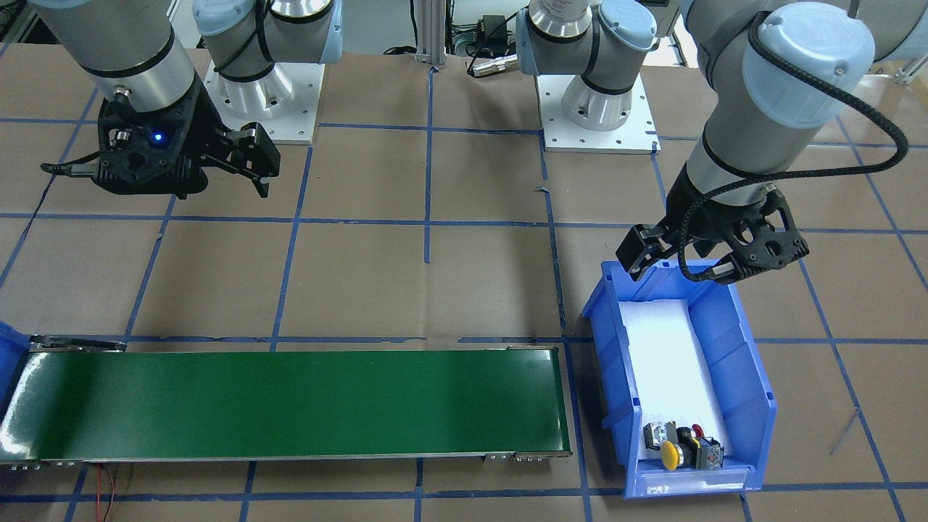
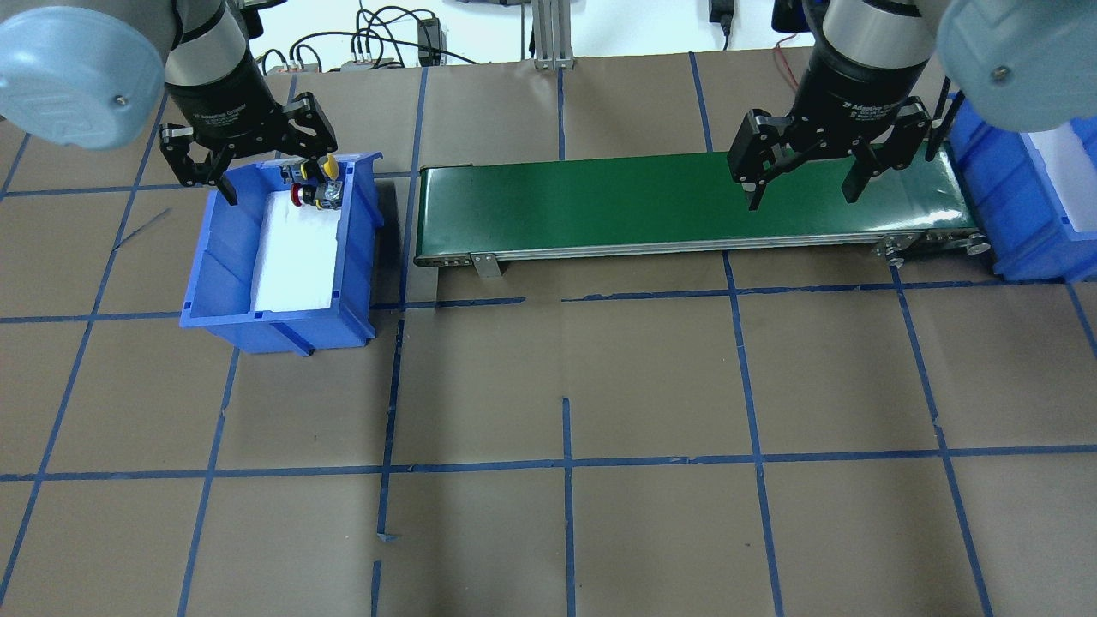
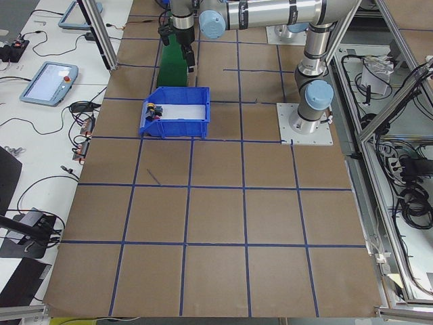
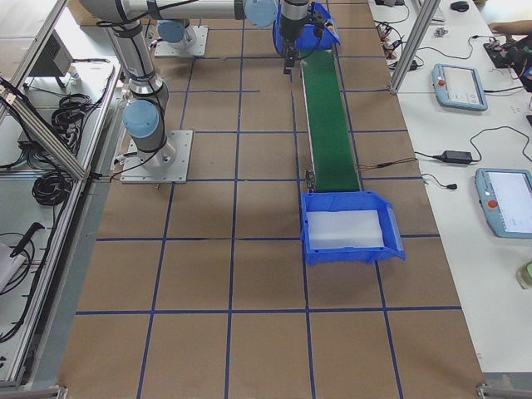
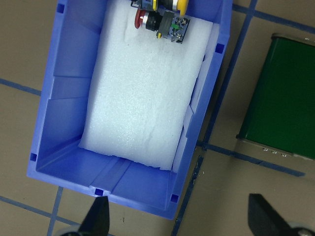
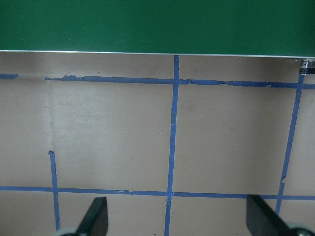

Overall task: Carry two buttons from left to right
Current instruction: 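Move the left gripper down into the near blue bin over the buttons, then grasp the yellow-capped push button with the left gripper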

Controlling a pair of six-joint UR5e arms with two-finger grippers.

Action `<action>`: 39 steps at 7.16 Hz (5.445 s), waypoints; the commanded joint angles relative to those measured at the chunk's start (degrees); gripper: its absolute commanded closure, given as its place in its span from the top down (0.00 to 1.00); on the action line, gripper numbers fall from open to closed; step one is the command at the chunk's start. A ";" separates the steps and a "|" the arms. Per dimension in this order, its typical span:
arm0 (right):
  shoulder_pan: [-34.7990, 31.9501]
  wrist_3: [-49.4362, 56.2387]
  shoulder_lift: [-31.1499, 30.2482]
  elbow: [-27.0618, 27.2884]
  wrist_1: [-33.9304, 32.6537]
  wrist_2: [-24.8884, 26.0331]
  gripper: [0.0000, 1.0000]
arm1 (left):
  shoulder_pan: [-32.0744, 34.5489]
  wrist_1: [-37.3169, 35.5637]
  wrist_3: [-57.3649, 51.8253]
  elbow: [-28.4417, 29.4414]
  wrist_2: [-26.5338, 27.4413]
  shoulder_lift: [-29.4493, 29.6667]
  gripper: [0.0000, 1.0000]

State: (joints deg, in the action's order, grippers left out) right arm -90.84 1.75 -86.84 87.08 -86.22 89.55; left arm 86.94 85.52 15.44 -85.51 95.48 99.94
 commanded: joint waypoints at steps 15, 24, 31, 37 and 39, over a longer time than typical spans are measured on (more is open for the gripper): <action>0.05 0.36 0.00 0.02 0.00 0.18 1.00 | -7.40 -18.11 -21.28 17.22 -4.25 27.58 1.00; 0.05 0.36 0.09 0.11 0.00 0.18 1.00 | -7.31 -18.02 -23.18 14.67 -7.15 30.22 1.00; 0.05 0.36 0.09 0.11 0.00 0.27 1.00 | -7.66 -17.76 -23.27 14.93 -6.71 29.96 1.00; 0.05 0.36 0.09 0.11 0.00 0.27 1.00 | -7.93 -17.76 -23.97 14.05 -6.53 30.22 1.00; 0.05 0.36 0.09 0.11 0.00 0.27 1.00 | -7.93 -17.76 -23.97 13.96 -6.53 30.31 1.00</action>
State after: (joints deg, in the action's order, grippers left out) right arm -90.79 2.11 -86.75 87.19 -86.22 89.82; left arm 79.02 67.73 -8.52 -71.45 88.94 130.22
